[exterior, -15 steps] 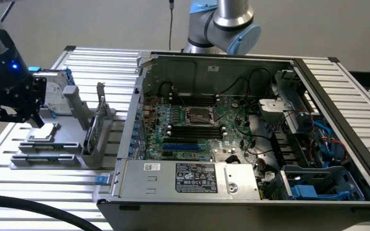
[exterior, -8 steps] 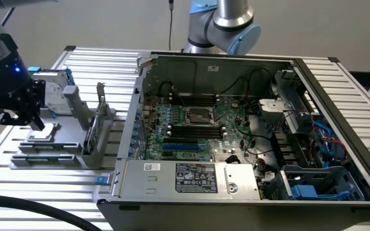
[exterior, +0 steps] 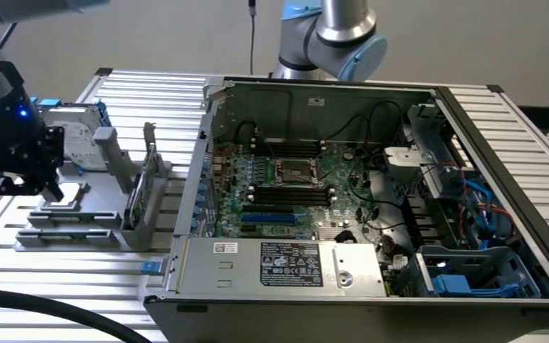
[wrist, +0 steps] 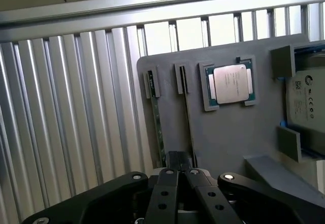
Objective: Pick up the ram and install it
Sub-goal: 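Pick up the ram and move it above insertion slot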
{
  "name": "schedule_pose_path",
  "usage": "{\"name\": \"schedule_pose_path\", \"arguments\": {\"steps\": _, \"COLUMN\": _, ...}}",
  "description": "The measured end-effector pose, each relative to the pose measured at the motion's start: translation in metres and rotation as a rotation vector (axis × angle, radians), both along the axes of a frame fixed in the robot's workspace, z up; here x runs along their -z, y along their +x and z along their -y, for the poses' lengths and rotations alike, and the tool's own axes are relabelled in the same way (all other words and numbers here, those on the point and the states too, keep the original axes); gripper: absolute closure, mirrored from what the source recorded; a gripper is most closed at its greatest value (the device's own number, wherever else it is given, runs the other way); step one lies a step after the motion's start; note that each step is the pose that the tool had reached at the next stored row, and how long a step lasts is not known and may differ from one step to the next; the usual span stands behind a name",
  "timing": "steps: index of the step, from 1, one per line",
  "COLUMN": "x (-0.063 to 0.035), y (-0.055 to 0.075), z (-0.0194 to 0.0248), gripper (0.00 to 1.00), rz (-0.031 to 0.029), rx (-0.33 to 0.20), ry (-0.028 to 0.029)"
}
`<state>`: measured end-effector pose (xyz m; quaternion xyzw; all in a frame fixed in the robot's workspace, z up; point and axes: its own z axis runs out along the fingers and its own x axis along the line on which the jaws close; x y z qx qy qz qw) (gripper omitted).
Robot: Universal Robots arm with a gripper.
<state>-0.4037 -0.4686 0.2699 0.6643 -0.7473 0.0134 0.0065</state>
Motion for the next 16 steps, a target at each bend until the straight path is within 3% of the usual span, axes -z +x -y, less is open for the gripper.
{"name": "schedule_pose_path", "arguments": {"steps": 3, "x": 0.0031, "y": 0.000, "z": 0.0038, "gripper": 0.89, "rz": -0.0031, "rx": -0.011, "ry": 0.0001}}
{"name": "schedule_pose_path", "arguments": {"steps": 8, "x": 0.0084, "y": -0.005, "z": 0.0062, "gripper": 0.88, "rz": -0.0038, "rx": -0.026, "ry": 0.0001}}
{"name": "schedule_pose_path", "arguments": {"steps": 11, "x": 0.0111, "y": -0.008, "z": 0.0071, "gripper": 0.70, "rz": -0.0037, "rx": -0.036, "ry": 0.0002}}
{"name": "schedule_pose_path", "arguments": {"steps": 13, "x": 0.0130, "y": -0.009, "z": 0.0083, "gripper": 0.70, "rz": -0.0036, "rx": -0.044, "ry": 0.0002}}
{"name": "schedule_pose_path", "arguments": {"steps": 14, "x": 0.0145, "y": -0.010, "z": 0.0093, "gripper": 0.64, "rz": -0.0037, "rx": -0.049, "ry": 0.0015}}
{"name": "schedule_pose_path", "arguments": {"steps": 16, "x": 0.0176, "y": -0.010, "z": 0.0119, "gripper": 0.64, "rz": -0.0042, "rx": -0.061, "ry": 0.0048}}
